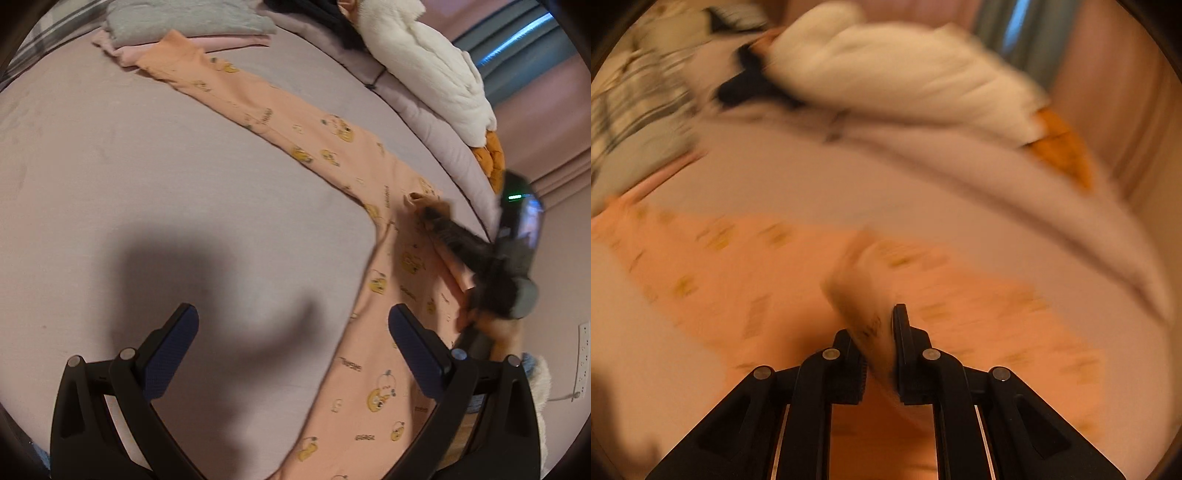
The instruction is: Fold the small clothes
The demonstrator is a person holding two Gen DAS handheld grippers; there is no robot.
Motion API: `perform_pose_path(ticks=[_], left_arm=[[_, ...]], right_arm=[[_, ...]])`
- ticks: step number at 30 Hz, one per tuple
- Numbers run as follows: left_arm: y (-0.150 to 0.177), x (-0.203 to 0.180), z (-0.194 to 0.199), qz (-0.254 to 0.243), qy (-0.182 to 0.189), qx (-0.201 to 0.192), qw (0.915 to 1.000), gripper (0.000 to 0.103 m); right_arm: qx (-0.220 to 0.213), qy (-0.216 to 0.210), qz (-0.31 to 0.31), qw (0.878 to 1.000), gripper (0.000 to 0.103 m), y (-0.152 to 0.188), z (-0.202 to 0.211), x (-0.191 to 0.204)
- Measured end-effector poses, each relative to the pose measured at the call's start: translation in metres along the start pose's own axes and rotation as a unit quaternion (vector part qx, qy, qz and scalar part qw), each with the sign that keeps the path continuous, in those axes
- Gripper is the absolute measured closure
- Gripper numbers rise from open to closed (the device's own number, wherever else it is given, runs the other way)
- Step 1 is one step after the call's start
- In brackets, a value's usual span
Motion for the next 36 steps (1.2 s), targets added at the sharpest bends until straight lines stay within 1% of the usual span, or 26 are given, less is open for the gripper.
perform_pose_path(ticks=[2, 3, 4, 5, 6, 7, 8, 10, 11, 12, 13, 14, 15, 16, 17, 19, 20, 21, 23, 25, 28, 30, 31, 33, 34, 36], left_arm=[[-0.001, 0.005, 0.002, 0.01, 0.002, -0.003, 0.9999, 0.0], [-0.002, 0.006, 0.002, 0.011, 0.003, -0.006, 0.9999, 0.0], [-0.003, 0.009, 0.002, 0.014, 0.005, -0.01, 0.9998, 0.0], [-0.004, 0.011, 0.002, 0.018, 0.006, -0.012, 0.9997, 0.0], [-0.005, 0.013, 0.0, 0.026, 0.012, -0.01, 0.9995, 0.0], [-0.007, 0.014, -0.001, 0.032, 0.019, -0.01, 0.9993, 0.0], [-0.01, 0.016, -0.002, 0.042, 0.035, -0.012, 0.9985, 0.0], [-0.019, 0.017, -0.003, 0.056, 0.057, -0.024, 0.9965, 0.0], [-0.024, 0.02, -0.003, 0.065, 0.068, -0.032, 0.9951, 0.0], [-0.03, 0.023, -0.004, 0.075, 0.077, -0.04, 0.9934, 0.0], [-0.036, 0.026, -0.004, 0.085, 0.085, -0.048, 0.9916, 0.0], [-0.042, 0.029, -0.004, 0.094, 0.092, -0.056, 0.9898, 0.0], [-0.048, 0.033, -0.003, 0.104, 0.099, -0.063, 0.9877, 0.001], [-0.056, 0.038, -0.004, 0.117, 0.105, -0.073, 0.9848, 0.001], [-0.06, 0.042, -0.004, 0.124, 0.111, -0.08, 0.9828, 0.001], [-0.074, 0.053, -0.004, 0.147, 0.124, -0.099, 0.9763, 0.001], [-0.078, 0.061, -0.005, 0.161, 0.133, -0.105, 0.9723, 0.001], [-0.082, 0.068, -0.007, 0.178, 0.146, -0.109, 0.9671, 0.001], [-0.092, 0.084, -0.014, 0.213, 0.158, -0.117, 0.9571, 0.001], [-0.101, 0.092, -0.022, 0.23, 0.162, -0.117, 0.9524, 0.001], [-0.117, 0.1, -0.039, 0.241, 0.167, -0.11, 0.9497, 0.002], [-0.128, 0.104, -0.047, 0.254, 0.168, -0.114, 0.9456, 0.002], [-0.137, 0.104, -0.046, 0.253, 0.17, -0.127, 0.9439, 0.002], [-0.151, 0.104, -0.049, 0.25, 0.17, -0.139, 0.9428, 0.002], [-0.159, 0.108, -0.055, 0.256, 0.161, -0.141, 0.9427, 0.004], [-0.169, 0.117, -0.063, 0.274, 0.149, -0.143, 0.9392, 0.016]], right_arm=[[0.035, 0.014, 0.048, 0.998, 0.068, 0.011, -0.015, 0.021], [0.039, 0.006, 0.054, 0.998, 0.068, 0.015, -0.01, 0.024], [0.035, -0.018, 0.054, 0.998, 0.067, 0.019, -0.005, 0.026], [0.027, -0.056, 0.05, 0.997, 0.062, 0.019, 0.004, 0.027], [0.02, -0.1, 0.045, 0.994, 0.05, 0.02, 0.017, 0.024], [0.015, -0.13, 0.039, 0.991, 0.045, 0.021, 0.029, 0.02], [0.008, -0.161, 0.028, 0.986, 0.043, 0.021, 0.041, 0.012], [-0.012, -0.229, -0.019, 0.973, 0.043, 0.02, 0.061, -0.019], [-0.016, -0.261, -0.067, 0.963, 0.043, 0.019, 0.067, -0.047], [-0.012, -0.268, -0.098, 0.959, 0.043, 0.023, 0.066, -0.063], [-0.008, -0.259, -0.125, 0.958, 0.044, 0.025, 0.063, -0.078], [-0.004, -0.237, -0.145, 0.961, 0.045, 0.029, 0.058, -0.095], [0.004, -0.211, -0.157, 0.965, 0.057, 0.034, 0.051, -0.108], [0.015, -0.201, -0.167, 0.965, 0.065, 0.039, 0.043, -0.114], [0.023, -0.202, -0.172, 0.964, 0.075, 0.045, 0.039, -0.113], [0.026, -0.198, -0.162, 0.966, 0.081, 0.048, 0.027, -0.1], [0.023, -0.2, -0.151, 0.968, 0.086, 0.048, 0.026, -0.089], [0.022, -0.202, -0.139, 0.969, 0.087, 0.048, 0.024, -0.074], [0.033, -0.208, -0.123, 0.97, 0.087, 0.046, 0.01, -0.045], [0.043, -0.197, -0.108, 0.973, 0.087, 0.039, 0.0, -0.034], [0.036, -0.221, -0.087, 0.971, 0.088, 0.029, 0.01, -0.025], [0.018, -0.211, -0.071, 0.975, 0.087, 0.029, 0.025, -0.027], [0.001, -0.214, -0.068, 0.974, 0.087, 0.03, 0.039, -0.031], [-0.017, -0.234, -0.08, 0.969, 0.087, 0.035, 0.059, -0.043], [-0.022, -0.246, -0.091, 0.965, 0.087, 0.039, 0.07, -0.052], [-0.031, -0.255, -0.105, 0.961, 0.087, 0.05, 0.083, -0.066]])
Point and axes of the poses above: each gripper's, at about its wrist camera, not at the fingertips, and z roughly against the way its jaws point, x to its left, y to its underside, the point moved 2 cm from there along -z, roughly the way its jaws point, and after that the axes turned 4 degrees about -x, right-handed, at the moved point
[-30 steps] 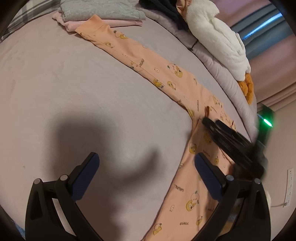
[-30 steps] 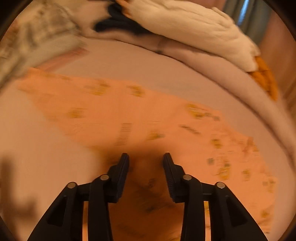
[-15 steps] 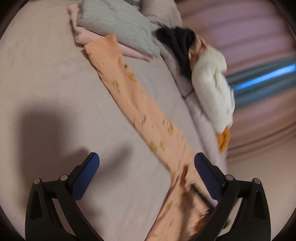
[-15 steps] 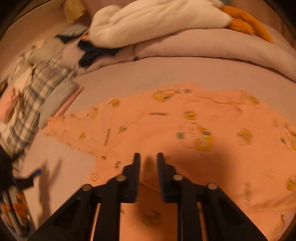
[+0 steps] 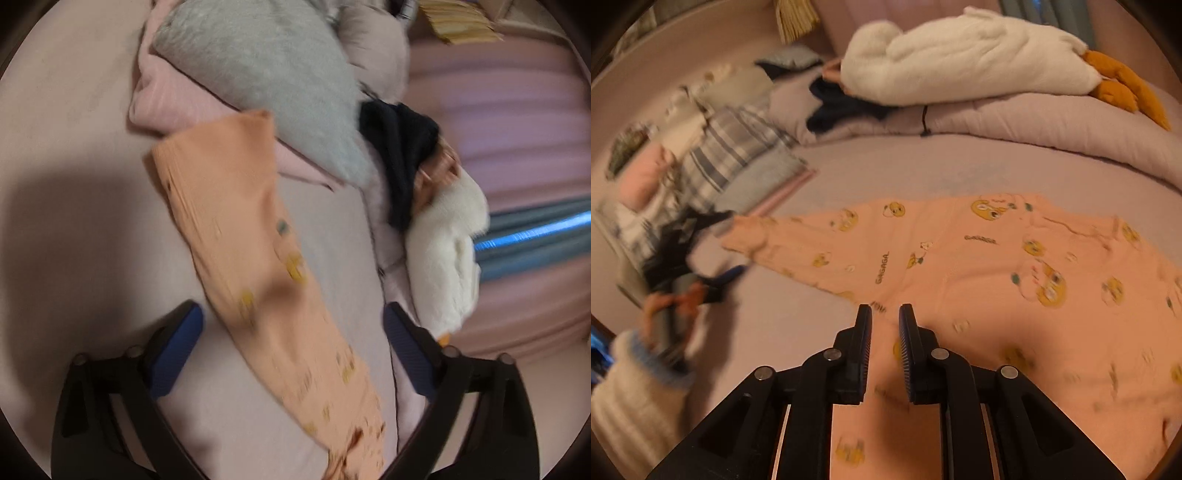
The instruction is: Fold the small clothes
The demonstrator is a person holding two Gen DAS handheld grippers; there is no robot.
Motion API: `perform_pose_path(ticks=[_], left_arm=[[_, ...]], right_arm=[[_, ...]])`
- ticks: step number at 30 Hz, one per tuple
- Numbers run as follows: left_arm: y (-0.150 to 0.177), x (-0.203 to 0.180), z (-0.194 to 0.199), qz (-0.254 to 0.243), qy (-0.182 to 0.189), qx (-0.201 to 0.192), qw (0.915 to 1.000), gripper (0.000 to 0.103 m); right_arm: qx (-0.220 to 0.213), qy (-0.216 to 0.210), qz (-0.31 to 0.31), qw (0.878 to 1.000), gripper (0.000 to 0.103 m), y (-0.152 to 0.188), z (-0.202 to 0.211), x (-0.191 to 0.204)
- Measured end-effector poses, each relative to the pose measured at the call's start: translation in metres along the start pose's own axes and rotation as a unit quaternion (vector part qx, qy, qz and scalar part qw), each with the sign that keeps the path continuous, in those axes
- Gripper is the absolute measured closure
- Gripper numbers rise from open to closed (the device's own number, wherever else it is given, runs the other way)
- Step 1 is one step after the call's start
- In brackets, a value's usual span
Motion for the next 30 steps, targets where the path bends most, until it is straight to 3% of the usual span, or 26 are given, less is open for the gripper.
perform_pose_path(ticks=[2, 4, 7, 9, 11, 13, 17, 20, 24, 30], left_arm=[[-0.013, 0.005, -0.005, 0.018, -0.002, -0.014, 0.9997, 0.029], [-0.025, 0.016, -0.009, 0.04, -0.016, -0.023, 0.9988, 0.06], [-0.039, 0.039, -0.013, 0.087, -0.028, -0.034, 0.9952, 0.094], [-0.043, 0.05, -0.015, 0.104, -0.029, -0.032, 0.9936, 0.096], [-0.046, 0.042, -0.014, 0.081, -0.047, -0.032, 0.9951, 0.098], [-0.046, 0.019, -0.009, 0.011, -0.074, -0.036, 0.9966, 0.099], [-0.024, -0.052, 0.007, -0.113, -0.058, -0.041, 0.991, 0.1], [0.012, -0.108, 0.017, -0.22, -0.051, -0.039, 0.9734, 0.1], [0.083, -0.178, 0.017, -0.336, -0.014, -0.015, 0.9415, 0.1], [0.229, -0.236, 0.004, -0.459, 0.033, 0.06, 0.886, 0.099]], right_arm=[[-0.009, 0.001, -0.004, 1.0, 0.087, 0.008, 0.018, -0.004], [-0.013, 0.01, -0.004, 1.0, 0.087, 0.015, 0.029, -0.008], [-0.014, 0.035, -0.008, 0.999, 0.087, 0.025, 0.039, -0.017], [-0.009, 0.041, -0.021, 0.999, 0.087, 0.034, 0.043, -0.022], [-0.006, 0.052, -0.024, 0.998, 0.087, 0.044, 0.051, -0.029], [-0.003, 0.062, -0.03, 0.998, 0.087, 0.05, 0.06, -0.037], [-0.007, 0.08, -0.055, 0.995, 0.087, 0.06, 0.079, -0.058], [-0.014, 0.095, -0.088, 0.991, 0.087, 0.068, 0.088, -0.076], [-0.03, 0.1, -0.13, 0.986, 0.087, 0.081, 0.101, -0.092], [-0.053, 0.099, -0.149, 0.982, 0.087, 0.097, 0.125, -0.1]])
Point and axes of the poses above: each gripper's, at about its wrist camera, not at the fingertips, and z roughly against the way its jaws point, x to its left, y to its underside, the point moved 2 cm from there along -z, roughly the way its jaws point, and after that the axes turned 4 degrees about -x, right-handed, at the moved point
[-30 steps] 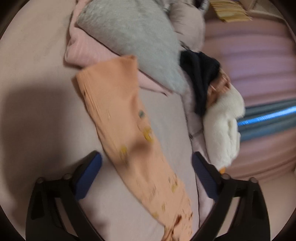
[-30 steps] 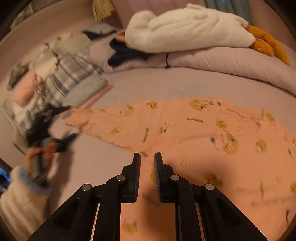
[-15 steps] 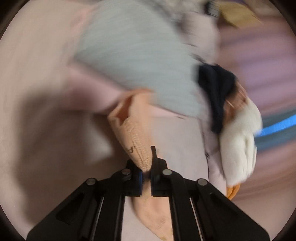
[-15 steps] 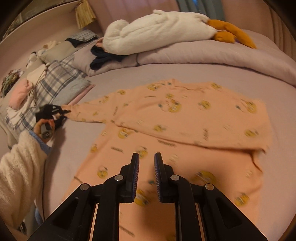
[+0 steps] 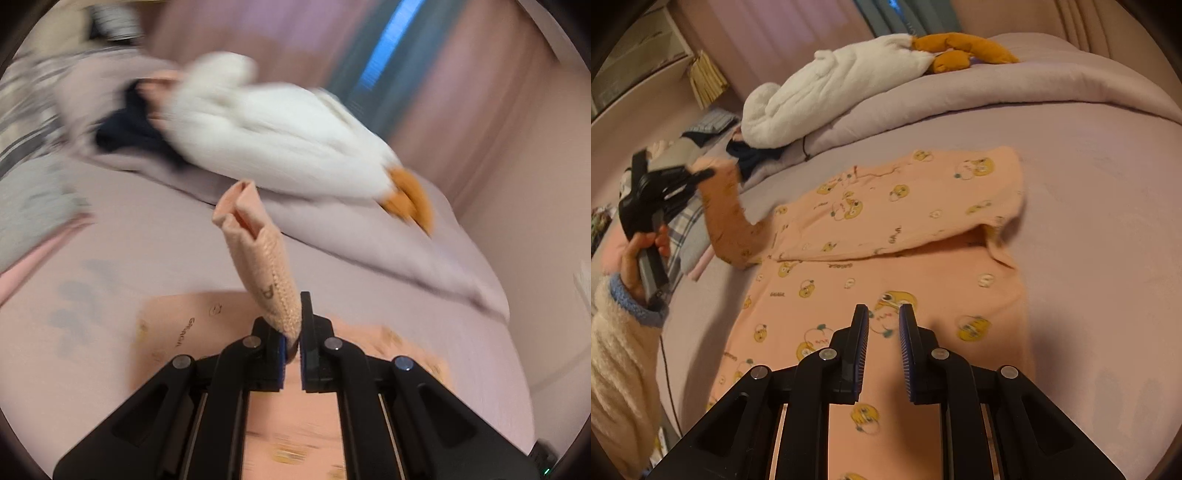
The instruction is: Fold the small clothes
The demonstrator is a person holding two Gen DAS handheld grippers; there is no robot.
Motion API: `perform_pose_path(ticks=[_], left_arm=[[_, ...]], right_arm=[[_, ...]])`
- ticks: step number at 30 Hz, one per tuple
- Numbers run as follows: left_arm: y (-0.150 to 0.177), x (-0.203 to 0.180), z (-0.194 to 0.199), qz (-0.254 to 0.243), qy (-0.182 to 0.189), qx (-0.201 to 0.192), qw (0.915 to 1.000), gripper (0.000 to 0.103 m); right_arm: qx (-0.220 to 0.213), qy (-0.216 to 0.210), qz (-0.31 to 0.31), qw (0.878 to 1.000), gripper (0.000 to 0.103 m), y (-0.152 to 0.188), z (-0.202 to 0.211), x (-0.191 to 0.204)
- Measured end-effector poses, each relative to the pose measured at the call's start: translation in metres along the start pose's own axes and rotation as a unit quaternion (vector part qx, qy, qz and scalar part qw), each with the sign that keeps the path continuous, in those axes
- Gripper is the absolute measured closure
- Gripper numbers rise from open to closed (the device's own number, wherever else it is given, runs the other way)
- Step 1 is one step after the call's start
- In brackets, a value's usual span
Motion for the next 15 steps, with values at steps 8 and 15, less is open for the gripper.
perform_pose_path(ticks=[8, 15], left_arm=[[0.123, -0.139, -0.058, -0.132, 0.041, 0.138, 0.9808, 0.063], [0.141, -0.152, -0.058, -0.188, 0.042, 0.156, 0.9687, 0.014]], right_arm=[[-0.016, 0.011, -0.039, 0.999, 0.085, 0.006, 0.015, -0.032], [-0.016, -0.002, -0.069, 0.997, 0.078, 0.003, 0.012, -0.044]])
Point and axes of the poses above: each gripper's, at about its wrist camera, not at the fingertips, and z roughly against the way its jaws point, x to its left, y to its underside, the point moved 2 cm from there along -z, roughly the way its jaws point, and after that the axes turned 4 degrees about -x, right-handed, at the moved point
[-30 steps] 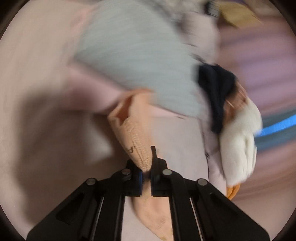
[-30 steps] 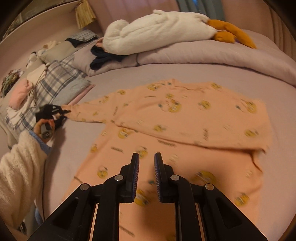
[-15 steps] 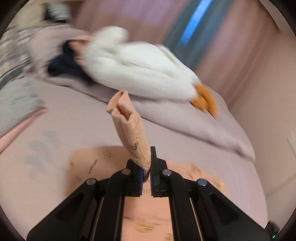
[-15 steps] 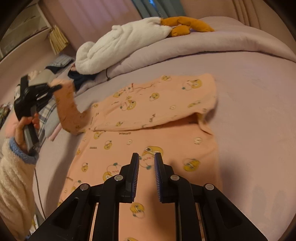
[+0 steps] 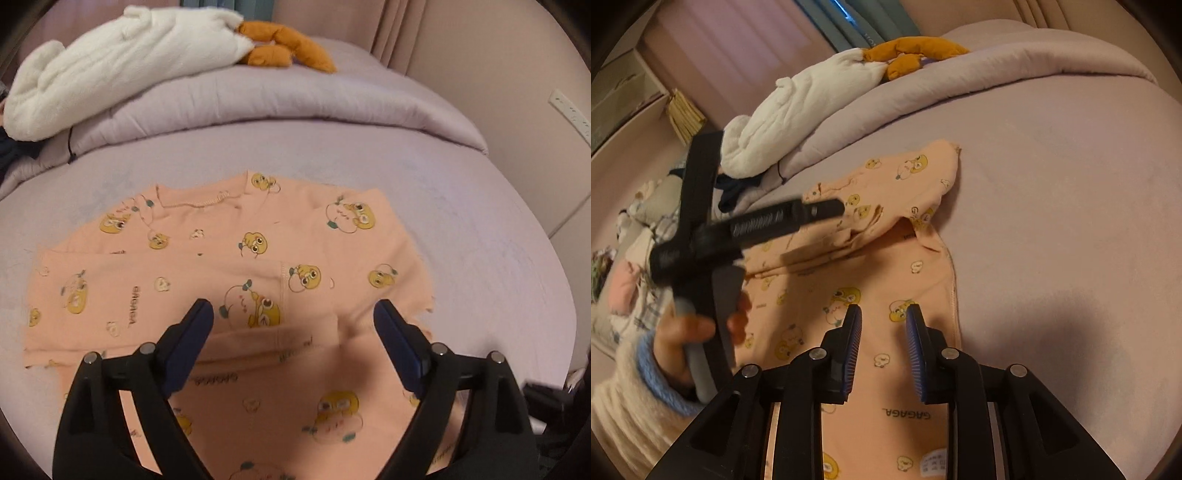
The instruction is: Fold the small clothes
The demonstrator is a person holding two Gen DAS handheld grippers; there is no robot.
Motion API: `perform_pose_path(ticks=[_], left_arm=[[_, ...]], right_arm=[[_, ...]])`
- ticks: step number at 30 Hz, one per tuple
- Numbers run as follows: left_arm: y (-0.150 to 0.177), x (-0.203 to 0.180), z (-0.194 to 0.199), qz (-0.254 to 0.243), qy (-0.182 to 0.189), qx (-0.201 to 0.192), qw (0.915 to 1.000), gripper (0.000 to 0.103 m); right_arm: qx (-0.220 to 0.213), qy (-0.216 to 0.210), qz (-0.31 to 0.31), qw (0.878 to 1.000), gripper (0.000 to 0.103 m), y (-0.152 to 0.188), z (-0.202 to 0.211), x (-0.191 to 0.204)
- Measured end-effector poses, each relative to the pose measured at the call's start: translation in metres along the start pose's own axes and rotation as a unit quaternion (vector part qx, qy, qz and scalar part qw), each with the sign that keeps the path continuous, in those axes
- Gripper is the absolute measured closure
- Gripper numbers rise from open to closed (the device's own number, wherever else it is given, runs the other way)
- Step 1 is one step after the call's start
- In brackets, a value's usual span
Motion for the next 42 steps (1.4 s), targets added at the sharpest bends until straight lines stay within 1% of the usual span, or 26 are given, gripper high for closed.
perform_pose_path(ticks=[1, 3, 6, 8, 11, 12, 13, 14, 16, 18, 19, 20, 23, 24, 25, 27, 29, 32, 34, 37, 40, 41, 42], left_arm=[[0.003, 0.004, 0.01, 0.005, 0.003, -0.005, 1.0, 0.014], [0.011, 0.024, 0.028, 0.018, -0.006, -0.018, 0.9997, 0.014], [0.034, 0.055, 0.053, 0.034, -0.037, -0.025, 0.9984, 0.014], [0.057, 0.08, 0.069, 0.053, -0.06, -0.022, 0.9965, 0.014], [0.089, 0.11, 0.091, 0.085, -0.09, -0.023, 0.9921, 0.014], [0.1, 0.118, 0.099, 0.095, -0.1, -0.026, 0.9901, 0.014], [0.111, 0.127, 0.108, 0.108, -0.108, -0.029, 0.9879, 0.014], [0.122, 0.135, 0.115, 0.122, -0.114, -0.032, 0.9854, 0.014], [0.136, 0.149, 0.125, 0.14, -0.12, -0.033, 0.9823, 0.014], [0.144, 0.156, 0.132, 0.145, -0.128, -0.033, 0.9805, 0.013], [0.146, 0.16, 0.135, 0.148, -0.132, -0.033, 0.9796, 0.013], [0.147, 0.163, 0.137, 0.151, -0.13, -0.034, 0.9793, 0.013], [0.146, 0.167, 0.142, 0.165, -0.12, -0.045, 0.9779, 0.013], [0.144, 0.167, 0.142, 0.169, -0.117, -0.048, 0.9775, 0.013], [0.145, 0.167, 0.144, 0.171, -0.114, -0.05, 0.9773, 0.013], [0.144, 0.165, 0.144, 0.173, -0.108, -0.052, 0.9775, 0.013], [0.145, 0.164, 0.145, 0.173, -0.105, -0.051, 0.978, 0.013], [0.146, 0.166, 0.148, 0.171, -0.108, -0.052, 0.9781, 0.013], [0.147, 0.167, 0.148, 0.171, -0.11, -0.052, 0.9778, 0.013], [0.148, 0.168, 0.148, 0.175, -0.11, -0.053, 0.9771, 0.013], [0.149, 0.168, 0.148, 0.175, -0.111, -0.051, 0.9769, 0.013], [0.149, 0.168, 0.147, 0.175, -0.112, -0.049, 0.977, 0.013], [0.149, 0.169, 0.147, 0.174, -0.113, -0.048, 0.977, 0.013]], right_arm=[[-0.001, -0.004, -0.001, 1.0, 0.078, -0.001, 0.0, 0.0], [-0.003, -0.022, -0.009, 1.0, 0.078, -0.005, -0.004, 0.001], [0.001, -0.062, -0.023, 0.998, 0.078, -0.016, -0.017, 0.007], [0.011, -0.074, -0.022, 0.997, 0.078, -0.026, -0.032, 0.015], [0.027, -0.077, -0.02, 0.996, 0.078, -0.043, -0.059, 0.026], [0.036, -0.07, -0.025, 0.997, 0.078, -0.048, -0.071, 0.028], [0.044, -0.054, -0.024, 0.997, 0.078, -0.053, -0.083, 0.03], [0.054, -0.042, -0.015, 0.998, 0.078, -0.058, -0.095, 0.032], [0.068, -0.01, -0.013, 0.998, 0.078, -0.058, -0.114, 0.031], [0.097, 0.0, -0.024, 0.995, 0.078, -0.058, -0.133, 0.027], [0.107, 0.011, -0.031, 0.994, 0.078, -0.057, -0.14, 0.025], [0.113, 0.013, -0.032, 0.993, 0.078, -0.057, -0.144, 0.026], [0.109, 0.011, -0.027, 0.994, 0.079, -0.058, -0.144, 0.031], [0.108, 0.011, -0.02, 0.994, 0.086, -0.058, -0.144, 0.033], [0.107, 0.017, -0.01, 0.994, 0.091, -0.058, -0.145, 0.034], [0.109, 0.025, -0.004, 0.994, 0.096, -0.062, -0.151, 0.036], [0.103, 0.028, -0.003, 0.994, 0.097, -0.065, -0.145, 0.035], [0.066, 0.032, 0.016, 0.997, 0.097, -0.081, -0.124, 0.042], [0.037, 0.043, 0.032, 0.998, 0.097, -0.093, -0.106, 0.045], [0.02, 0.077, 0.04, 0.996, 0.097, -0.105, -0.095, 0.039], [0.023, 0.11, 0.043, 0.993, 0.097, -0.109, -0.096, 0.026], [0.04, 0.107, 0.04, 0.993, 0.097, -0.107, -0.102, 0.021], [0.06, 0.113, 0.039, 0.991, 0.097, -0.103, -0.11, 0.021]])
Point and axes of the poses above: each gripper's, at about its wrist camera, not at the fingertips, and z roughly against the way its jaws point, x to its left, y to its underside, the point moved 2 cm from there along -z, roughly the way its jaws point, and after that the axes turned 4 degrees about -x, right-handed, at the moved point
